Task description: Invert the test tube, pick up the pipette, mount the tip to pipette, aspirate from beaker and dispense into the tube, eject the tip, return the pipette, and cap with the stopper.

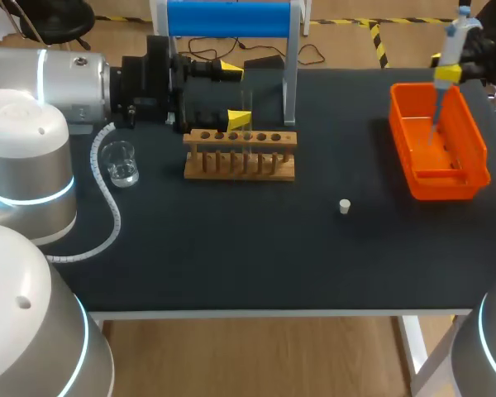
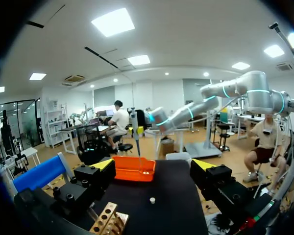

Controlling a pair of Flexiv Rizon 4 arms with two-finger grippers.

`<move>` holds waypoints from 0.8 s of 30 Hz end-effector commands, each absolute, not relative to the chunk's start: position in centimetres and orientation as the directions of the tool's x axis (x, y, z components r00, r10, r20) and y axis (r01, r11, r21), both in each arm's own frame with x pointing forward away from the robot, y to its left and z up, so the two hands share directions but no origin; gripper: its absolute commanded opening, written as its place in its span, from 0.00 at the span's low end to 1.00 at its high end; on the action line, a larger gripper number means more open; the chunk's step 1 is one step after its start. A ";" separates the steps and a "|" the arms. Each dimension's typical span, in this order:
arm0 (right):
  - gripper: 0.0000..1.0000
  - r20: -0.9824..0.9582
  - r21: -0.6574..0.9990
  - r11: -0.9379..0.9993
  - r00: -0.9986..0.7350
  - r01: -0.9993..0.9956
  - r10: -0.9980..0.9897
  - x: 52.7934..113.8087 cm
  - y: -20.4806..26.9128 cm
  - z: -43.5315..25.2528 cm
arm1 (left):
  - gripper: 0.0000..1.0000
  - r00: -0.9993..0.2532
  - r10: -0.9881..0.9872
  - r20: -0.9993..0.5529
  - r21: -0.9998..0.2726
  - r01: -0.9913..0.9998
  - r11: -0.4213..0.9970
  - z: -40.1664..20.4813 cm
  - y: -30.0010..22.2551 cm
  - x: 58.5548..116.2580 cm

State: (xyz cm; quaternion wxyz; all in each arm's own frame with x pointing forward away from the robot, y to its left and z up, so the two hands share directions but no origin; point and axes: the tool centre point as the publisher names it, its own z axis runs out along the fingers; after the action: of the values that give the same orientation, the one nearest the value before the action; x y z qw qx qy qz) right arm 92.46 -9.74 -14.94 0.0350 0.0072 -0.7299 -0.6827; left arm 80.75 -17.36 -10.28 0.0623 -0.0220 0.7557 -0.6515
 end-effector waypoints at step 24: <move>0.00 0.023 0.999 0.045 -0.973 0.013 -0.230 93.6 -13.4 -18.8 | 1.00 -0.991 -0.117 -0.067 -0.988 0.049 0.148 -10.4 -17.4 80.8</move>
State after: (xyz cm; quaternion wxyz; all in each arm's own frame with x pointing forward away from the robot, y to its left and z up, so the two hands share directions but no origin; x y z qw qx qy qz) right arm 93.19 -13.20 -18.30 0.0625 0.0515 -0.7245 -0.6845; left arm 80.76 -17.36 -10.28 0.0623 -0.0221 0.7557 -0.6516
